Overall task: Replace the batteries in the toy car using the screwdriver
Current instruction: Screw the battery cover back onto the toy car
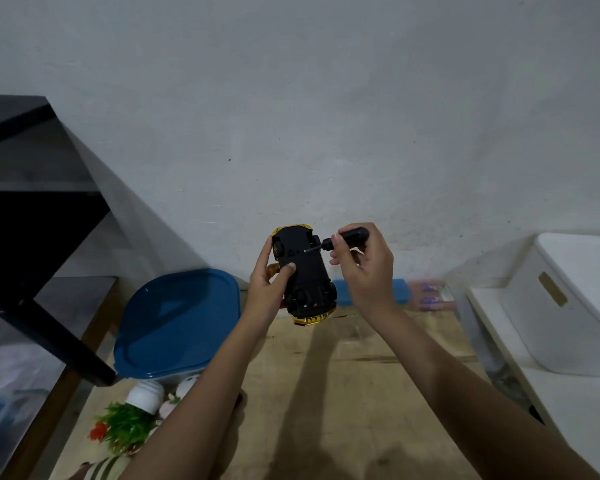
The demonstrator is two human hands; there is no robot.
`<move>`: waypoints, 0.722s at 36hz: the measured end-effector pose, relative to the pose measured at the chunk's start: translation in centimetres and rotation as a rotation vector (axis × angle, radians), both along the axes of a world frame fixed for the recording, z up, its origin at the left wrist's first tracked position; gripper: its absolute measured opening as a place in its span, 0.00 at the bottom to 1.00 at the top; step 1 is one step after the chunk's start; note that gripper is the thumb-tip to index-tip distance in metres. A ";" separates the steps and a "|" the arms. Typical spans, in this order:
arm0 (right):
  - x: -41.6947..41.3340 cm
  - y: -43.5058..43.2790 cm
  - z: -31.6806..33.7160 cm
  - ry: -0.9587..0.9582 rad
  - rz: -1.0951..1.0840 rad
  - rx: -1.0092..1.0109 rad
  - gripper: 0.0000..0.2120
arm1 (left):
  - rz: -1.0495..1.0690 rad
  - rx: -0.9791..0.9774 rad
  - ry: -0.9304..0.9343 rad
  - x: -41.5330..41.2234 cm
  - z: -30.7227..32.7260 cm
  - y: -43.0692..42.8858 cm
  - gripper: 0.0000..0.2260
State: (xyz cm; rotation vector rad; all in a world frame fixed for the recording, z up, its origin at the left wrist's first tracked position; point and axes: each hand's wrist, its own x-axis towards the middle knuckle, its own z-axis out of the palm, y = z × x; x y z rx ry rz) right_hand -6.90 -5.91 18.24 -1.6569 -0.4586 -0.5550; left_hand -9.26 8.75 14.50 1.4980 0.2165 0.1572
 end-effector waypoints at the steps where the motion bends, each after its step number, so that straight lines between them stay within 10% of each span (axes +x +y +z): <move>1: 0.0 0.0 0.0 0.002 0.001 0.004 0.06 | 0.000 0.002 0.000 0.0 0.0 0.0 0.27; 26: 0.2 0.0 -0.6 -0.011 -0.015 -0.012 0.04 | 0.018 0.039 0.016 0.2 -0.3 0.0 0.28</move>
